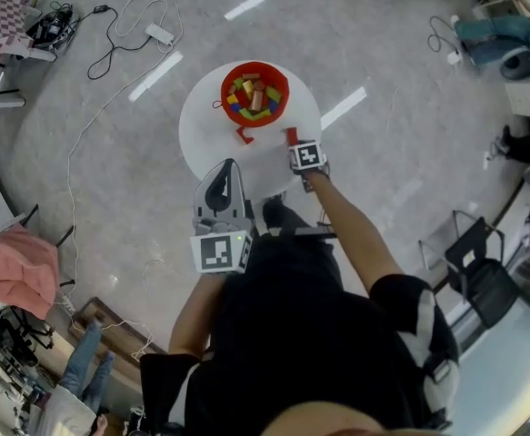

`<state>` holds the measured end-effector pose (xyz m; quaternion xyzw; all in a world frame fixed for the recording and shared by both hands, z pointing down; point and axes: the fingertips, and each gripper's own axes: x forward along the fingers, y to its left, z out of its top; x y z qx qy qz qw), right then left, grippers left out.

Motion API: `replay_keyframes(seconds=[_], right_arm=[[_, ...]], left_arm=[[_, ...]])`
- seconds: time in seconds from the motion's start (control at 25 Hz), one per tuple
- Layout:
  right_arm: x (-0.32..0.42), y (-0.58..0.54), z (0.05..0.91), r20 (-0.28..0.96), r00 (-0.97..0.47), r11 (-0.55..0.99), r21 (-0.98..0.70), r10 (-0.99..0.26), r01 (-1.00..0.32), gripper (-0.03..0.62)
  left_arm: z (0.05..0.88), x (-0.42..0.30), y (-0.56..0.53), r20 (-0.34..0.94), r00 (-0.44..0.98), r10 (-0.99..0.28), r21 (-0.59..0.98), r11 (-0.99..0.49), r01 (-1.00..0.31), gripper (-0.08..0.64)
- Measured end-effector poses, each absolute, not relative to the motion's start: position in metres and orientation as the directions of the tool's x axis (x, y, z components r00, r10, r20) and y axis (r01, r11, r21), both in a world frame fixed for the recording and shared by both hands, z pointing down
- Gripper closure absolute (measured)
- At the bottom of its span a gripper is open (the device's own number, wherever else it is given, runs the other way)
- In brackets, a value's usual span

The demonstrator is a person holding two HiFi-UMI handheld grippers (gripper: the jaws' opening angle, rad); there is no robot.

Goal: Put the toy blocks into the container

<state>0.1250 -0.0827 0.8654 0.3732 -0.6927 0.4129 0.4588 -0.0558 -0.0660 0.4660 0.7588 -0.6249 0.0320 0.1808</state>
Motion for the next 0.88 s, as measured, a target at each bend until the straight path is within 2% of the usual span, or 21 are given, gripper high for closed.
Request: replay_keyframes(seconds=[0.28, 0.48, 0.88], right_arm=[[0.131, -0.079, 0.85, 0.942, -0.3, 0.393, -0.222, -0.148, -0.892, 0.469], [0.154, -0.089, 0.826, 0.931, -0.268, 0.454, -0.133, -0.249, -0.881, 0.471], [0.109, -0.117, 0.685, 0.742, -0.487, 0.55, -0.193, -0.461, -0.813, 0.471]], left_arm=[[0.464, -0.056, -0.065, 0.265, 0.219, -0.939, 0.238, -0.156, -0.959, 0.566], [0.46, -0.058, -0.06, 0.257, 0.213, -0.943, 0.237, -0.153, -0.959, 0.566], [0.452, -0.063, -0.058, 0.232, 0.205, -0.951, 0.225, -0.152, -0.962, 0.566]])
